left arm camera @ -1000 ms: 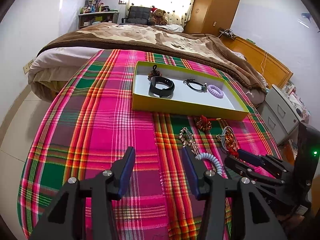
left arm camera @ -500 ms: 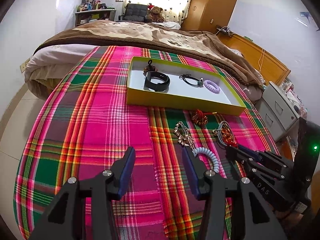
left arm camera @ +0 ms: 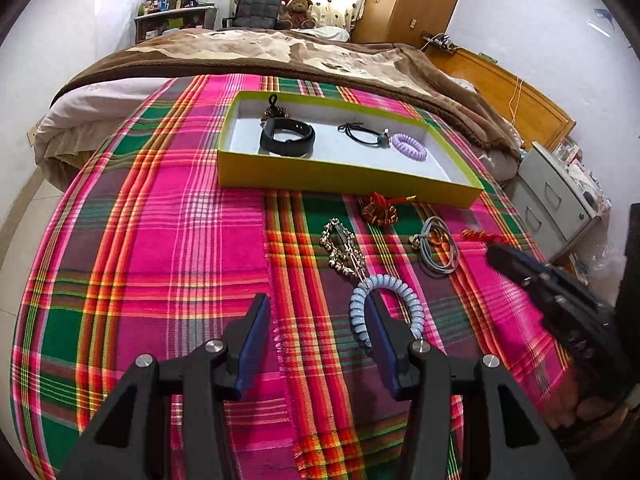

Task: Organize jewelry
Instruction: 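Grasp the gold-and-red chain with the right tool while the left tool grasps the blue coiled hair tie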

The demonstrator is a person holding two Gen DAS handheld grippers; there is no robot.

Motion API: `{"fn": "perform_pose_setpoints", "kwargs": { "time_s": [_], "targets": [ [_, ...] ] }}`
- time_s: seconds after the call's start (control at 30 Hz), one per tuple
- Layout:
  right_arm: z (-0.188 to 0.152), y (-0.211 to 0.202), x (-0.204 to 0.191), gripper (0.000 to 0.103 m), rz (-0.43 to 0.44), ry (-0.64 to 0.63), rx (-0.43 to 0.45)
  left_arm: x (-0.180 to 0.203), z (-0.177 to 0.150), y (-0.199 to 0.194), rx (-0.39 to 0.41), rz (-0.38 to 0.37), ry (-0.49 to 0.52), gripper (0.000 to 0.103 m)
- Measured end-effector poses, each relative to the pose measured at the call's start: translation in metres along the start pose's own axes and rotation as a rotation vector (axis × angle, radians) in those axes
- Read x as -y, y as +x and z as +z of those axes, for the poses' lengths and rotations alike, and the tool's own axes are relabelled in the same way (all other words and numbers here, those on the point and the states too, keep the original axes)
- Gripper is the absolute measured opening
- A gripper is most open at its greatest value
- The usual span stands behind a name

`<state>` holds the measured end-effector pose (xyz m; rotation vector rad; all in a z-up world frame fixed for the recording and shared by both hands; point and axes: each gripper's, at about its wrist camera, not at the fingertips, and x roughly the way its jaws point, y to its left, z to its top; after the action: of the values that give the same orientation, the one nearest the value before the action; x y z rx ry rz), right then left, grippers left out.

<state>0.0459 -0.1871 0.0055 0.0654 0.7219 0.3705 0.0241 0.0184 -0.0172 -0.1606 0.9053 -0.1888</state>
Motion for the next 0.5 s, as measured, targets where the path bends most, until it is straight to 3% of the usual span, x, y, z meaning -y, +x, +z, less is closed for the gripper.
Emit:
{"fn": "perform_pose_setpoints", "kwargs": {
  "time_s": [0.5],
  "targets": [
    [0.003, -0.021, 0.006, 0.014, -0.005, -0.002, 0.061, 0.024, -0.002, 0.015, -0.025, 0.047, 0.082, 0.050]
  ]
}}
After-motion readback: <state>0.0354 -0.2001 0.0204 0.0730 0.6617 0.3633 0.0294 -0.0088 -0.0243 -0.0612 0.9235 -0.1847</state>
